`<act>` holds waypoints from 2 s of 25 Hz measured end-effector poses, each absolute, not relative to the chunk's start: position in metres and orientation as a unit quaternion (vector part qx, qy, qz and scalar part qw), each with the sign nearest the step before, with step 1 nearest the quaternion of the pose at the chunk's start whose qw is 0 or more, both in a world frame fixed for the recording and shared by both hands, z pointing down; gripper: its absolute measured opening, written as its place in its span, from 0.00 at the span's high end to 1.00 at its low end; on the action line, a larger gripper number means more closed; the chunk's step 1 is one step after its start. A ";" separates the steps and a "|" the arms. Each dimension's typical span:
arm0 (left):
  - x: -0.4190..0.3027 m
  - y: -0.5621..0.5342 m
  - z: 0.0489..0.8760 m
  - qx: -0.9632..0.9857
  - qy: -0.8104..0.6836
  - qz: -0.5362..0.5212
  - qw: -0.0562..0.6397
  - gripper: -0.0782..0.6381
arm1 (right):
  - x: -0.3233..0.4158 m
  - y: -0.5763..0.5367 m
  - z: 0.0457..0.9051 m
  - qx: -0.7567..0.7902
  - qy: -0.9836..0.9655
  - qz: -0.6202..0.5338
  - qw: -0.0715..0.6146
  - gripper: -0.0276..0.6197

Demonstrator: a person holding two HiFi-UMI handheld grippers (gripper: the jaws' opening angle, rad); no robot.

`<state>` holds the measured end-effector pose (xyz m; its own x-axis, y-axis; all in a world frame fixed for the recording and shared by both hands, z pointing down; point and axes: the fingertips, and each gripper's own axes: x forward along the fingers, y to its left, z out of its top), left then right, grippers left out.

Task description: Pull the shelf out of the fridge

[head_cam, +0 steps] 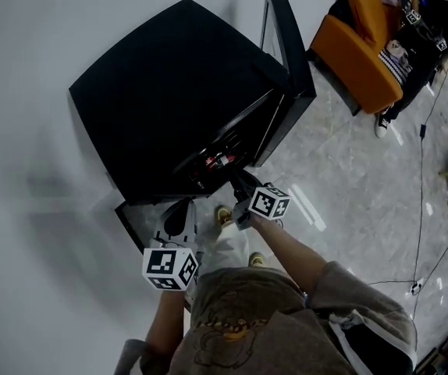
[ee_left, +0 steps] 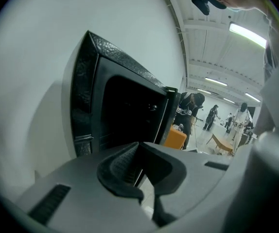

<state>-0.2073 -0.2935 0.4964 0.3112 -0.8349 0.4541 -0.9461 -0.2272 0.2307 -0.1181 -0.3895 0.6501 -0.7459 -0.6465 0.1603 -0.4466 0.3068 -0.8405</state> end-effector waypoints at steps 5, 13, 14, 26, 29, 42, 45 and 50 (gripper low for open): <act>-0.216 -0.302 0.504 0.770 -0.577 0.125 0.241 0.88 | -0.131 -0.401 0.688 -0.350 0.782 -0.508 0.094 0.92; -0.228 -0.296 0.515 0.762 -0.577 0.144 0.256 0.88 | -0.165 -0.425 0.722 -0.326 0.757 -0.553 0.120 0.69; -0.229 -0.294 0.516 0.761 -0.577 0.146 0.259 0.88 | -0.169 -0.430 0.724 -0.324 0.752 -0.559 0.129 0.68; -0.241 -0.278 0.535 0.748 -0.579 0.167 0.278 0.88 | -0.198 -0.481 0.757 -0.337 0.723 -0.584 0.148 0.69; -0.245 -0.275 0.540 0.745 -0.580 0.167 0.284 0.88 | -0.206 -0.493 0.759 -0.339 0.722 -0.584 0.150 0.69; -0.263 -0.266 0.550 0.733 -0.590 0.176 0.290 0.88 | -0.222 -0.528 0.762 -0.343 0.702 -0.596 0.188 0.87; -0.264 -0.261 0.550 0.731 -0.592 0.176 0.290 0.88 | -0.222 -0.527 0.762 -0.338 0.690 -0.609 0.196 0.89; -0.264 -0.255 0.549 0.730 -0.594 0.175 0.289 0.88 | -0.216 -0.520 0.763 -0.339 0.690 -0.611 0.191 0.89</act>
